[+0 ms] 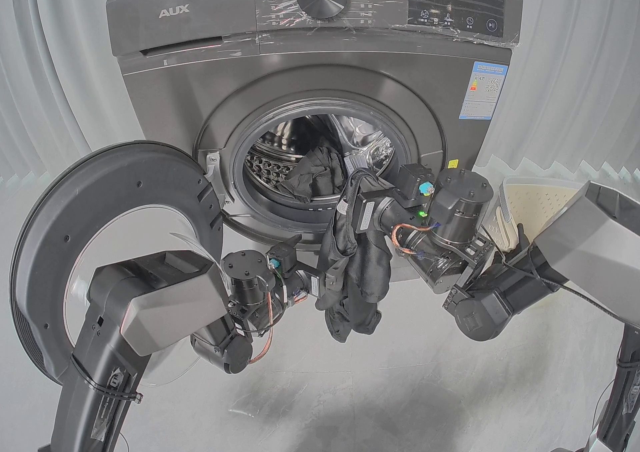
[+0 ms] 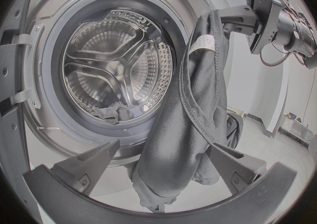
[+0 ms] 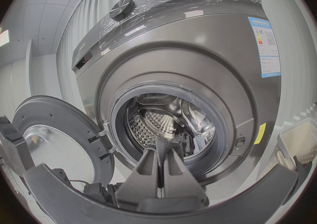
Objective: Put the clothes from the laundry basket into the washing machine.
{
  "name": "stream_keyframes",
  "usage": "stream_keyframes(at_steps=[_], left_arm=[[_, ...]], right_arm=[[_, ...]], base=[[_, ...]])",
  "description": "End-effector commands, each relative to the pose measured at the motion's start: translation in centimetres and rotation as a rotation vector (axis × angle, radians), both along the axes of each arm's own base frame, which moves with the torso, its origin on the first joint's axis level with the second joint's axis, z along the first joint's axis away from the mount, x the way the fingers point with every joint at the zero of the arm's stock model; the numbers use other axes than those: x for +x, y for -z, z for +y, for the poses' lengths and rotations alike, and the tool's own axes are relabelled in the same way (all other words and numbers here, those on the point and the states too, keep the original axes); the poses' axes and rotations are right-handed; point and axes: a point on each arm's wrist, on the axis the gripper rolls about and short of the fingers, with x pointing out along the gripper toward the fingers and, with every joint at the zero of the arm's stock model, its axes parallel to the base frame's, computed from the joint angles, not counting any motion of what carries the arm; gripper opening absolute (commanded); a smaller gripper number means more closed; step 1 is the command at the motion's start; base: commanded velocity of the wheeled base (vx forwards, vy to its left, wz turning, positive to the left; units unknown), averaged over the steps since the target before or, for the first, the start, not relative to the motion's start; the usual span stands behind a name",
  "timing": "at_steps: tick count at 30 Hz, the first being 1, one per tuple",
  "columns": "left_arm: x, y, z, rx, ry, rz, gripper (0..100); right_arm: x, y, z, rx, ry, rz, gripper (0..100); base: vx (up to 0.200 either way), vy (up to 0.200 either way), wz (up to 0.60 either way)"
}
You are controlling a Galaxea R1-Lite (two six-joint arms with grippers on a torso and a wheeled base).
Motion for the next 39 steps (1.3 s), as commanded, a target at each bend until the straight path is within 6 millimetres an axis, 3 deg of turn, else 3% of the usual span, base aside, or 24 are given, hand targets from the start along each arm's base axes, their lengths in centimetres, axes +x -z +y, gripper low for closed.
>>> stream_keyframes(at_steps=[1, 11, 24, 25, 34, 39], left_arm=[[0.1, -0.1, 0.6, 0.004, -0.013, 0.005, 100], [-1.0, -0.1, -1.0, 0.001, 0.051, -0.004, 100], [-1.0, -0.4, -1.5, -0.018, 0.064, -0.007, 100], [-1.0, -0.3, -1.5, -0.018, 0.063, -0.006, 0], [-0.7, -0.6, -0.6, -0.023, 0.038, -0.011, 0], [-1.3, -4.0, 1.4, -0.036, 0.008, -0.04, 0]], right_arm=[[0.0, 0.1, -0.1, -0.001, 0.002, 0.002, 0], [0.0, 0.4, 0.1, -0.005, -0.001, 0.006, 0], [0.2, 0.9, 0.2, -0.004, 0.0, 0.018, 0], [0.2, 0.9, 0.2, -0.004, 0.0, 0.018, 0], [0.5, 1.0, -0.3, -0.006, 0.013, 0.02, 0], [1.2, 1.1, -1.6, -0.008, 0.044, 0.023, 0]], base=[[0.0, 0.0, 0.0], [0.0, 0.0, 0.0], [0.0, 0.0, 0.0], [0.0, 0.0, 0.0], [0.0, 0.0, 0.0], [0.0, 0.0, 0.0]])
